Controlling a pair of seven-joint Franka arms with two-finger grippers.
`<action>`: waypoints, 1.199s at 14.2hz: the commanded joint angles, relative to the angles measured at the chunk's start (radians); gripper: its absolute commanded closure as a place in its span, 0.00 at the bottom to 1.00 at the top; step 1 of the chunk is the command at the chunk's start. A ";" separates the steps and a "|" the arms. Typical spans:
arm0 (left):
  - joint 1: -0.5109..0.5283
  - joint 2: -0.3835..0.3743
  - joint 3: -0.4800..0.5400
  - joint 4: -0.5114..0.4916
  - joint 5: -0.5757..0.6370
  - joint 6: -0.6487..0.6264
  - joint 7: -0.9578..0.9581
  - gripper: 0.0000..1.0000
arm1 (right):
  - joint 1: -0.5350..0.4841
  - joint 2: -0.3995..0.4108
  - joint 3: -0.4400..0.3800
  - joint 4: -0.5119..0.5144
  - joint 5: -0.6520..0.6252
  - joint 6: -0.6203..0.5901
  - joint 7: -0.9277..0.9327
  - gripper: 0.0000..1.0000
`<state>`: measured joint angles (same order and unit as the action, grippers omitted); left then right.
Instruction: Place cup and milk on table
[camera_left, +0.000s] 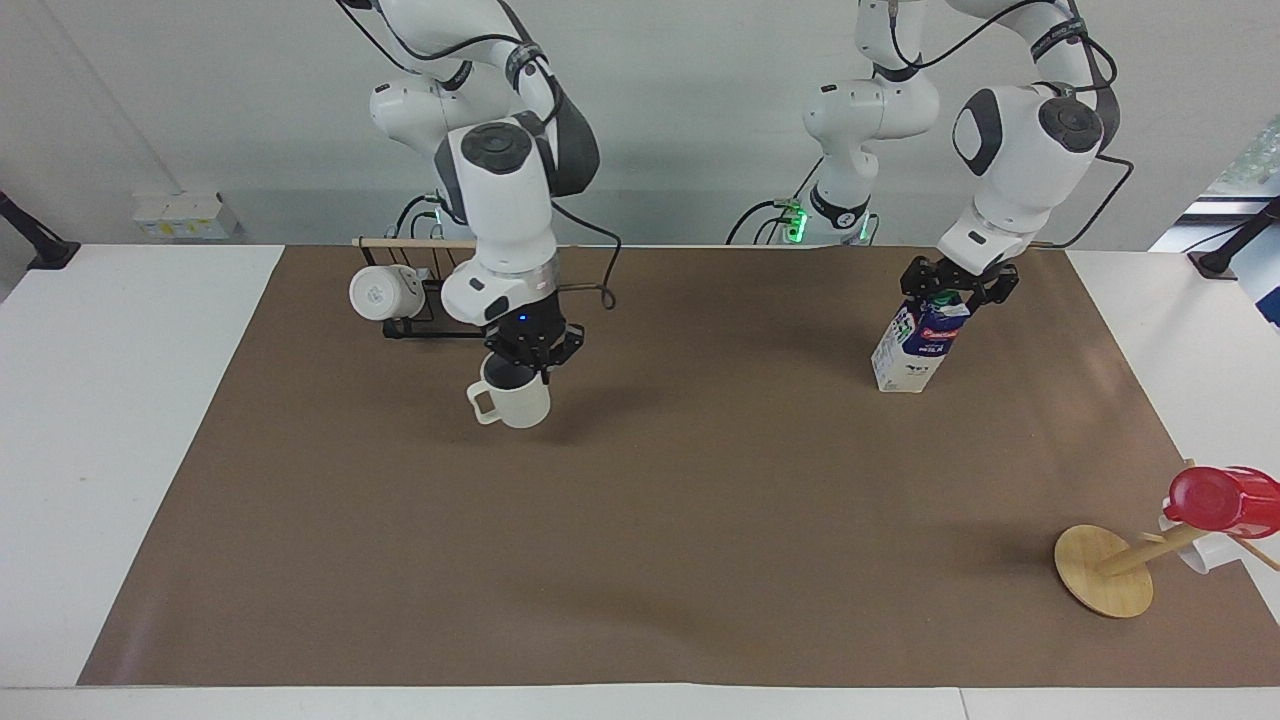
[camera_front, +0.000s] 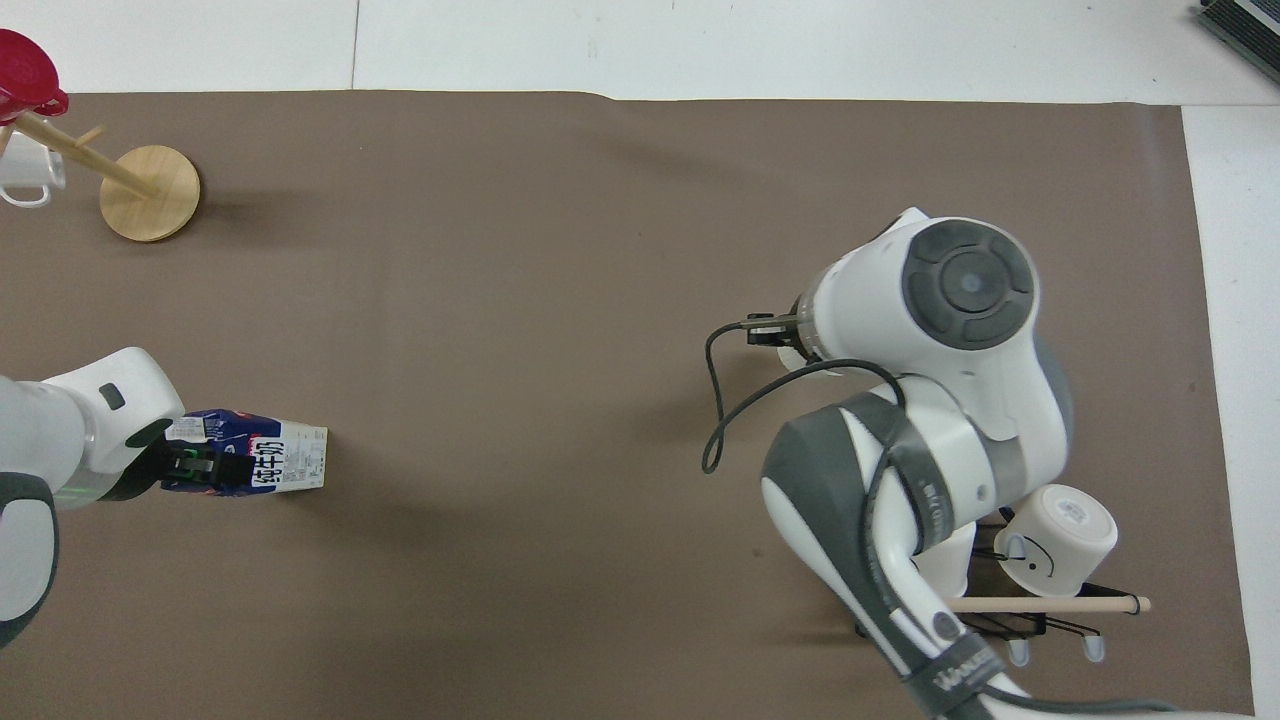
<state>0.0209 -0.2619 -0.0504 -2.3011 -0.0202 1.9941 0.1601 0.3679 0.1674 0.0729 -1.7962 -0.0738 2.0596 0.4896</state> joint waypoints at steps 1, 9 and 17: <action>0.017 -0.023 -0.009 -0.023 0.016 0.020 0.013 0.26 | 0.087 0.085 -0.004 0.119 -0.043 -0.071 0.093 1.00; 0.019 -0.017 -0.009 -0.014 0.014 0.023 0.007 0.50 | 0.281 0.271 0.001 0.256 0.001 -0.065 0.637 1.00; 0.074 0.007 -0.008 0.048 0.005 0.009 0.010 0.54 | 0.302 0.253 0.004 0.129 0.040 0.020 0.698 1.00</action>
<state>0.0636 -0.2619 -0.0495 -2.2817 -0.0202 2.0091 0.1601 0.6740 0.4370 0.0737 -1.6316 -0.0440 2.0476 1.1676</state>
